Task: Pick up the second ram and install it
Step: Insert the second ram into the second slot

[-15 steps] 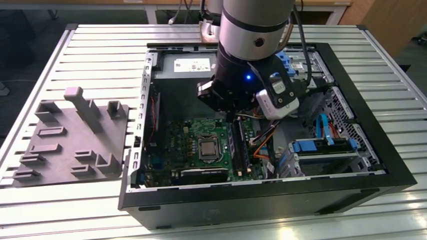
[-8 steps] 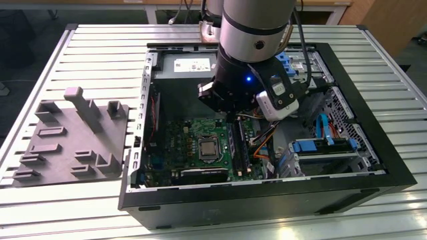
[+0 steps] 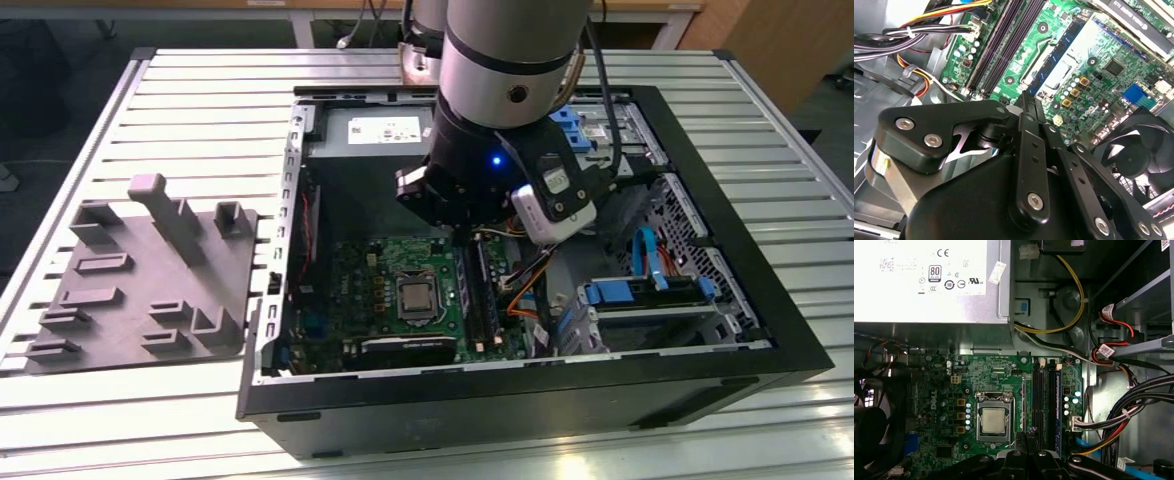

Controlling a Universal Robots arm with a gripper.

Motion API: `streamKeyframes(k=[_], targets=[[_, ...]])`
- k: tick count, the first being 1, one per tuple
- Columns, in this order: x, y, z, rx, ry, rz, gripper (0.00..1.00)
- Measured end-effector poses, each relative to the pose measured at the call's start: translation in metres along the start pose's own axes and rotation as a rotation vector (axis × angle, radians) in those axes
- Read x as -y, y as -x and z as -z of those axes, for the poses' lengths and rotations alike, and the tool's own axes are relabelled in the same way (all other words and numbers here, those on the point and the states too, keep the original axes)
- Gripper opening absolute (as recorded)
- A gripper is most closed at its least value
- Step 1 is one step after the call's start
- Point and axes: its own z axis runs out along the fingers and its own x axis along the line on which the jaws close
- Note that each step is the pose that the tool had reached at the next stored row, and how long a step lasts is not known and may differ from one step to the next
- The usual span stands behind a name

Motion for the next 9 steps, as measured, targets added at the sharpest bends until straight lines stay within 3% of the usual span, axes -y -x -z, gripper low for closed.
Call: streamKeyframes(k=[9], targets=[[0.0002, 0.0001, -0.0035, -0.0001, -0.0002, 0.0, 0.12]])
